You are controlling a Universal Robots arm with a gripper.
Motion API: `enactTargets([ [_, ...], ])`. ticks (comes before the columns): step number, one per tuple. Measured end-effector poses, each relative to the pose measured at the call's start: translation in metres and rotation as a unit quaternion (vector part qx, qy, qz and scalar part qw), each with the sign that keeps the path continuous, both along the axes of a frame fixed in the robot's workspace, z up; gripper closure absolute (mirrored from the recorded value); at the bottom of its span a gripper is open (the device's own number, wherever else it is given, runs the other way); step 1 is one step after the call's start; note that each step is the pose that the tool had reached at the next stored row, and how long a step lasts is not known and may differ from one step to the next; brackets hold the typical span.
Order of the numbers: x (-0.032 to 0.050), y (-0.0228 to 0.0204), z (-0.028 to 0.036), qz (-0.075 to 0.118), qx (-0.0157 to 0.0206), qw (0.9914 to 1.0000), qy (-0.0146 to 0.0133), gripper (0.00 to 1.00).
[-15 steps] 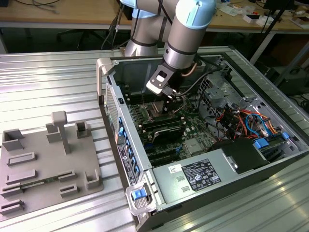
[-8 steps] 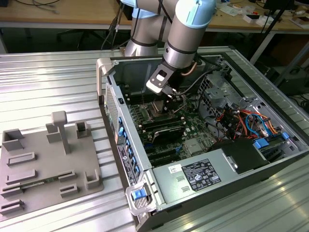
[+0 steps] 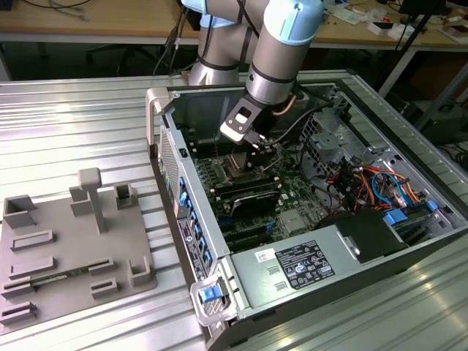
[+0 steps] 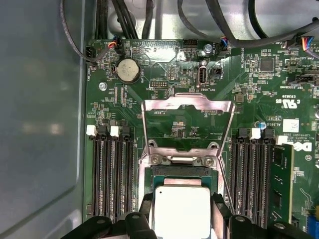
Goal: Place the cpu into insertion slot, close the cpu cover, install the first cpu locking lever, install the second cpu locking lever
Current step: 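Place the cpu into insertion slot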
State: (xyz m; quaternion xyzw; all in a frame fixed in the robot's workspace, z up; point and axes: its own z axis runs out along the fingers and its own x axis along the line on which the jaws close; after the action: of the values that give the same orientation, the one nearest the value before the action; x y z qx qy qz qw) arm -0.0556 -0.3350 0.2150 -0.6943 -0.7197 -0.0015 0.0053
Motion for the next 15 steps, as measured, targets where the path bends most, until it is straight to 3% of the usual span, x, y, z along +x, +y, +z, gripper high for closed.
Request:
enactTargets([
  [10, -0.0003, 0.0011, -0.0098, 0.0, 0.0, 1.0, 0.001, 0.45],
  [15, -0.0003, 0.0011, -0.0118, 0.0, 0.0, 1.0, 0.001, 0.45],
])
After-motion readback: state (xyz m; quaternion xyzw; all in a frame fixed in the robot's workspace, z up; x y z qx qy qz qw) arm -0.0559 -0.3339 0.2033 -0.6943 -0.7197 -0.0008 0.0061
